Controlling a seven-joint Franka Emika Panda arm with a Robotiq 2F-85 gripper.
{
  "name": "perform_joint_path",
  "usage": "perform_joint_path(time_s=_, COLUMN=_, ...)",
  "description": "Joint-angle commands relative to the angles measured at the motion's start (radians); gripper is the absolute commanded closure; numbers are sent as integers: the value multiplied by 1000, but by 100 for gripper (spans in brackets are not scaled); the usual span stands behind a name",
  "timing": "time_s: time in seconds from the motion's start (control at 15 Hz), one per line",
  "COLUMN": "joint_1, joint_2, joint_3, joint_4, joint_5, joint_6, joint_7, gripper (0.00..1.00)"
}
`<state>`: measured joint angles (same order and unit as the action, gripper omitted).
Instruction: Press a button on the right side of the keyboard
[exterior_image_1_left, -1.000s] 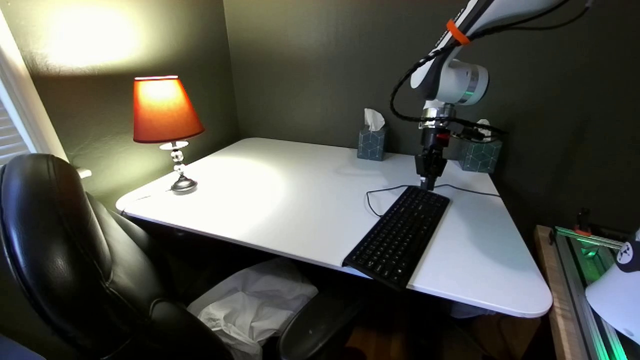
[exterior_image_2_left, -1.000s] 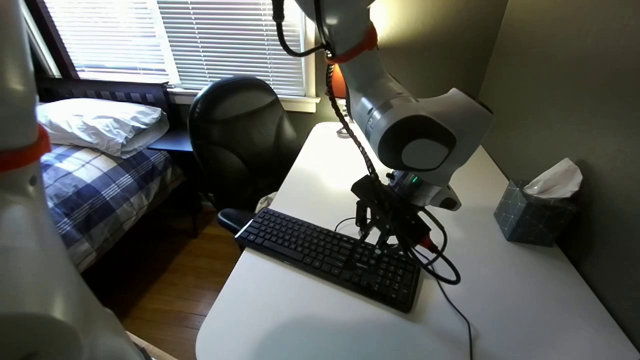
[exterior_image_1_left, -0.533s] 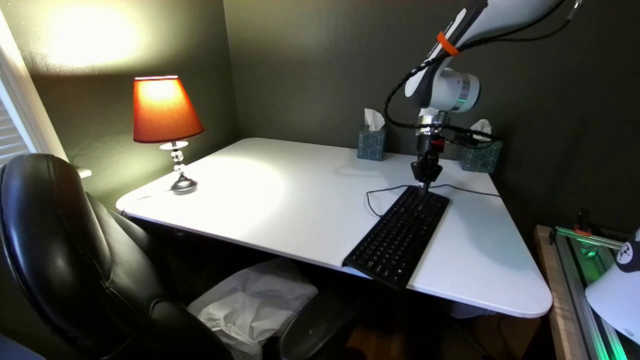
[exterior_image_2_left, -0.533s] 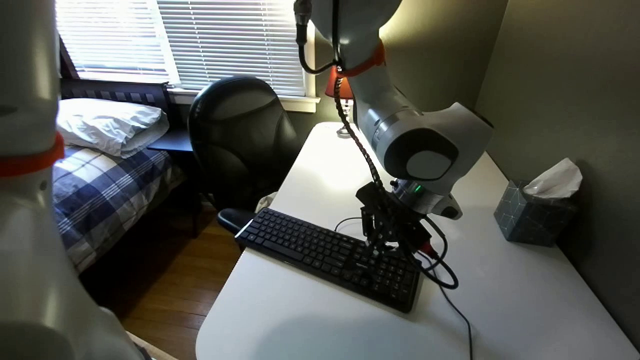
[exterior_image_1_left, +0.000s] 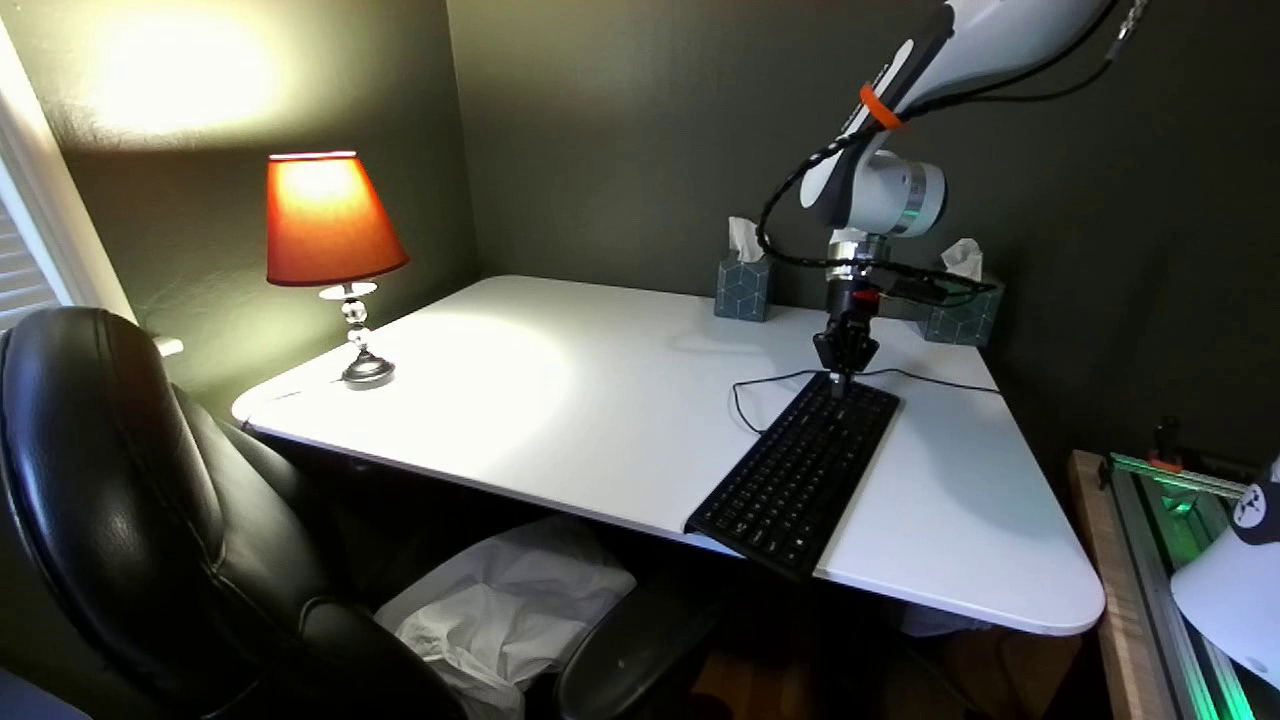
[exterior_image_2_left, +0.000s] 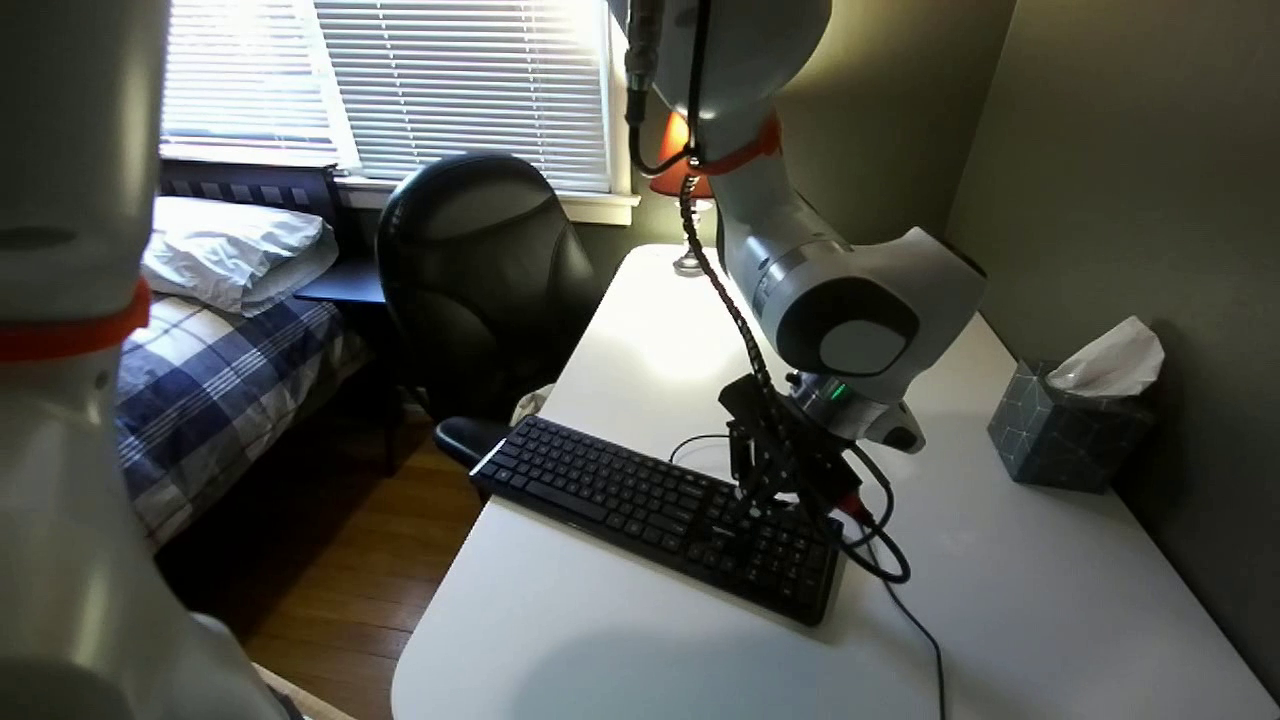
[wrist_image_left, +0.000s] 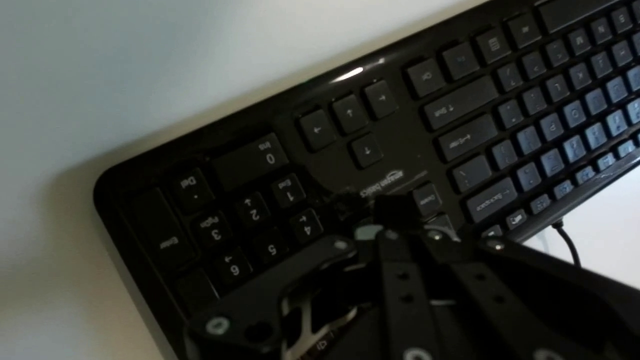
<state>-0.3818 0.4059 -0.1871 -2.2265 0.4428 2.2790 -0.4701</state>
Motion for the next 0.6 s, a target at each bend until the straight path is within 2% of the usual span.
perform_joint_path(time_s=0.0, joint_1=-26, joint_2=36, joint_3=26, joint_4=24, joint_5=20, joint_6=24, joint_7=20, gripper=100)
perform_joint_path(time_s=0.53, joint_1=-41, joint_2=69, joint_3=38, joint_4=48, joint_5=21, joint_6=27, joint_7=43, gripper=100)
